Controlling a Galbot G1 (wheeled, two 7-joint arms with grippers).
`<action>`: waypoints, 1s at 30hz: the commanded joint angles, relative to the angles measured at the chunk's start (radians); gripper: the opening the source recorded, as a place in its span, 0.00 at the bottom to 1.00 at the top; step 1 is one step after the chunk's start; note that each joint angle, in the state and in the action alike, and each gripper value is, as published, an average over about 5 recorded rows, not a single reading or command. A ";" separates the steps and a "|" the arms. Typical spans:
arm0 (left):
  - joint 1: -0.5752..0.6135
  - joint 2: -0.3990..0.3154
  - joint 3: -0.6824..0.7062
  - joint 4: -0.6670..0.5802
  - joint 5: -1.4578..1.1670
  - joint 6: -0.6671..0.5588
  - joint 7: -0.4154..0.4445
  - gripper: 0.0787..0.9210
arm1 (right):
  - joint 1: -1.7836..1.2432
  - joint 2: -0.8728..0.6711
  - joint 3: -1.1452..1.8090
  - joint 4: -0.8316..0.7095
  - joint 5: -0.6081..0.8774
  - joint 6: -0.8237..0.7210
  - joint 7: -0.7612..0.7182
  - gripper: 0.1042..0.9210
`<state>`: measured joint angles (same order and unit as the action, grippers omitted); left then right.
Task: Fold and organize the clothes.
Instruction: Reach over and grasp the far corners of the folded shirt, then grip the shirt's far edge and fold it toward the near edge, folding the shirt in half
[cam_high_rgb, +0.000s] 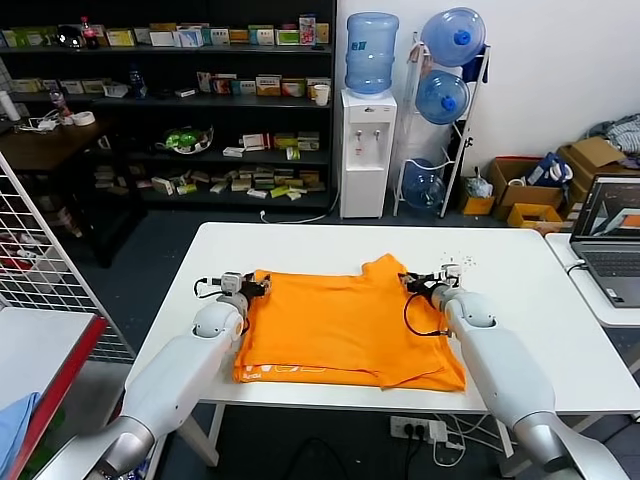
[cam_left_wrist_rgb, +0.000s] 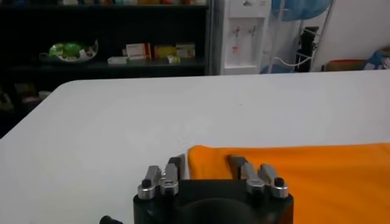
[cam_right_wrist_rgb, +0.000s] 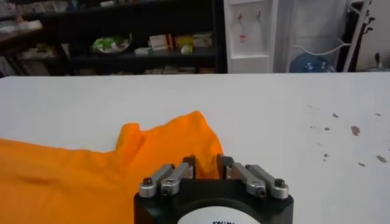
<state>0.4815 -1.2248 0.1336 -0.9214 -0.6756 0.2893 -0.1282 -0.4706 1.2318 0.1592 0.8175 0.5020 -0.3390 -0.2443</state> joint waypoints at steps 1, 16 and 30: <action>0.042 0.033 0.008 -0.092 -0.013 0.018 0.002 0.44 | 0.007 0.020 -0.001 -0.028 -0.013 0.016 0.001 0.15; 0.188 0.175 -0.010 -0.374 0.108 -0.163 0.021 0.02 | -0.157 -0.089 -0.003 0.359 0.052 0.069 0.093 0.02; 0.415 0.399 -0.064 -0.741 0.039 -0.161 -0.060 0.02 | -0.620 -0.331 0.115 0.919 0.093 -0.066 0.282 0.02</action>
<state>0.7493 -0.9789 0.0902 -1.3970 -0.6169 0.1430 -0.1451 -0.8317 1.0306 0.2225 1.4017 0.5774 -0.3484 -0.0569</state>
